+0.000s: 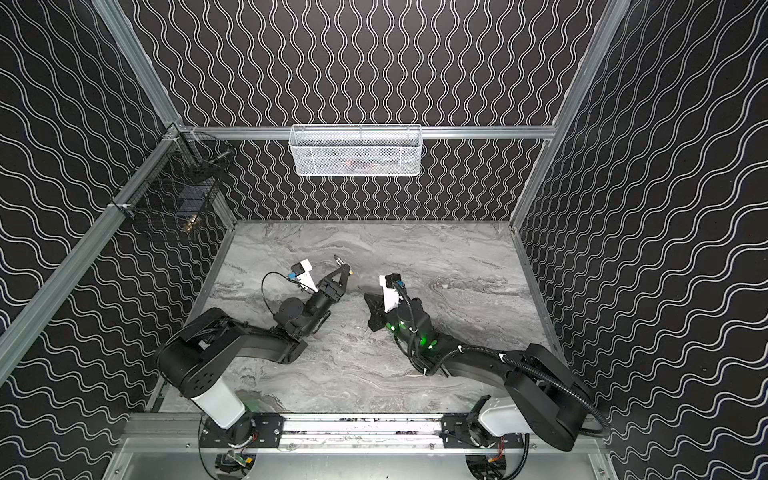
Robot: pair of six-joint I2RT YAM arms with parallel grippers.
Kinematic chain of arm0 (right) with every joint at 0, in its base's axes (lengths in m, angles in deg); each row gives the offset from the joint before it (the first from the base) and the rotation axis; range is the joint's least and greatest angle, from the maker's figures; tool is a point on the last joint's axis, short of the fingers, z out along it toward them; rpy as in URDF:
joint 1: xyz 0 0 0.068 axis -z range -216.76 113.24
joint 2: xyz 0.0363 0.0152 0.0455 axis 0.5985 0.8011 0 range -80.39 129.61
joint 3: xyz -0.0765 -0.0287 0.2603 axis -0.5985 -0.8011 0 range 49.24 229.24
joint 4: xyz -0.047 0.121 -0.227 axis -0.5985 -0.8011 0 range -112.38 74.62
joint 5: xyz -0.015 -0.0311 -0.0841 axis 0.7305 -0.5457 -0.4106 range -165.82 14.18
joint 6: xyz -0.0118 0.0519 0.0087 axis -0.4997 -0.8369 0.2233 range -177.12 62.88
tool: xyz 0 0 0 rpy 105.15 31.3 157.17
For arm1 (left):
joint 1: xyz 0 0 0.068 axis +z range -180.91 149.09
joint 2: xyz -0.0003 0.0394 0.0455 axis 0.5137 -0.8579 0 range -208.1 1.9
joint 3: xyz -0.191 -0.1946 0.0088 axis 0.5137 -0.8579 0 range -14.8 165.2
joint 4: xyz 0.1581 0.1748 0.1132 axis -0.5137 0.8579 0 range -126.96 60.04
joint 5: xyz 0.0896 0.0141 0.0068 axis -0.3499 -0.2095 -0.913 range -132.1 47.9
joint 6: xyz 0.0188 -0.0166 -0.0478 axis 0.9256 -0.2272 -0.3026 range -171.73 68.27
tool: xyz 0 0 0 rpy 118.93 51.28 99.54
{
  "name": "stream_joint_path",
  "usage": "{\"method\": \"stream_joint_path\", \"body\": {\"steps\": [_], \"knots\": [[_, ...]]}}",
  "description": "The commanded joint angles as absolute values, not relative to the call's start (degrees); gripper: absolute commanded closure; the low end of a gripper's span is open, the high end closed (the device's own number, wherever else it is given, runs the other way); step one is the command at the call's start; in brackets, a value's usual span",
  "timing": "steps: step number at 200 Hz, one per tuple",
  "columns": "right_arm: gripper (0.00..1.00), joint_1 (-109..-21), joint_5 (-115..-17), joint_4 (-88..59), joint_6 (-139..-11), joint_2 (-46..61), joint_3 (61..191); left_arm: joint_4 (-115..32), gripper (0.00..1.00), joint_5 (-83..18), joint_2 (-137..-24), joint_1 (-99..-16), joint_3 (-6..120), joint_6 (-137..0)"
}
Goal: Unlock with the key
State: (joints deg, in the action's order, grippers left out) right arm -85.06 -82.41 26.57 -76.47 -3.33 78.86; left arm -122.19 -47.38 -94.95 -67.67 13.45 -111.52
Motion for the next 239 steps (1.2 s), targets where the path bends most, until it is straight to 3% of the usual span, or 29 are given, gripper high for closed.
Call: {"method": "stream_joint_path", "body": {"steps": [1, 239], "knots": [[1.00, -85.24, -84.07, 28.43, -76.29, -3.92, 78.65, -125.75, 0.99, -47.36, -94.89, -67.48, 13.07, -113.16], [1.00, -87.30, -88.16, 25.68, -77.51, 4.07, 87.29, -125.74, 1.00, -47.73, -94.57, -67.49, 12.29, -115.98]]}}
